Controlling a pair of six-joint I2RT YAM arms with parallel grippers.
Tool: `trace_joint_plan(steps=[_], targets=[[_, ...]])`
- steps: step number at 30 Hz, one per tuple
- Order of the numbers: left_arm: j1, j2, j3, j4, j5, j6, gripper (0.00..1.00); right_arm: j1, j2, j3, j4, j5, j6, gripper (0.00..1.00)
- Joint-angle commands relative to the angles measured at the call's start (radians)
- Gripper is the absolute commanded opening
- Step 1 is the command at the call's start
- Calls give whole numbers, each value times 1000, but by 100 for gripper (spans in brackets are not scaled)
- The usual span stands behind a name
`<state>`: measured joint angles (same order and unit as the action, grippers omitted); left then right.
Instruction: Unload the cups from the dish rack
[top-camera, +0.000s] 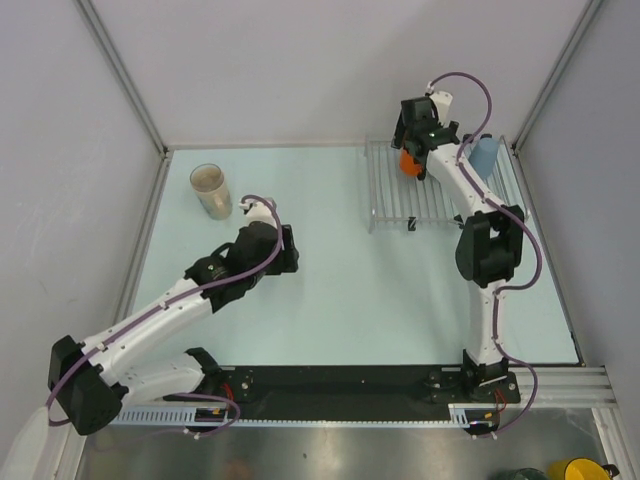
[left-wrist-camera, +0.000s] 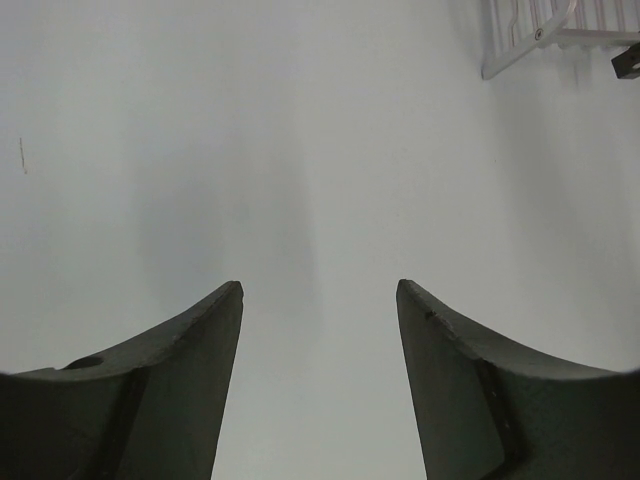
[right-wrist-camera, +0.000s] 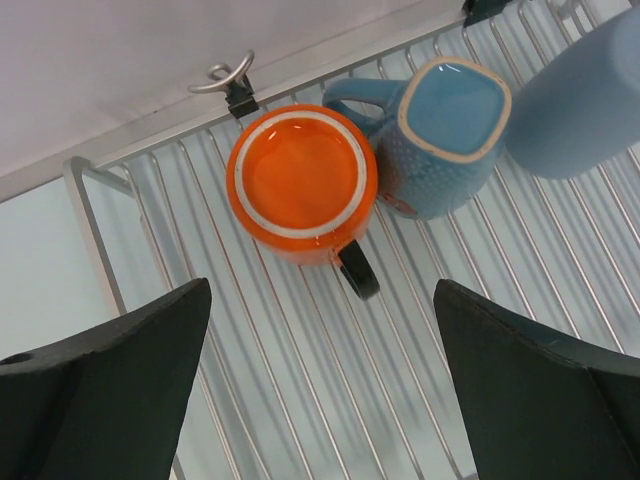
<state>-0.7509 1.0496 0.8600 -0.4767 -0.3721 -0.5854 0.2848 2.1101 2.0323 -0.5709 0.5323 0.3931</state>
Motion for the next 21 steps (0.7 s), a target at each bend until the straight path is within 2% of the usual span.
trace_joint_plan(steps=[1, 9, 21], targets=[[-5, 29, 10, 30, 25, -16, 68, 2, 75, 107, 3, -8, -65, 100], [-5, 75, 36, 32, 19, -2, 68, -7, 178, 167, 46, -34, -86, 100], [-5, 119, 47, 43, 32, 18, 68, -10, 267, 206, 106, 34, -122, 100]])
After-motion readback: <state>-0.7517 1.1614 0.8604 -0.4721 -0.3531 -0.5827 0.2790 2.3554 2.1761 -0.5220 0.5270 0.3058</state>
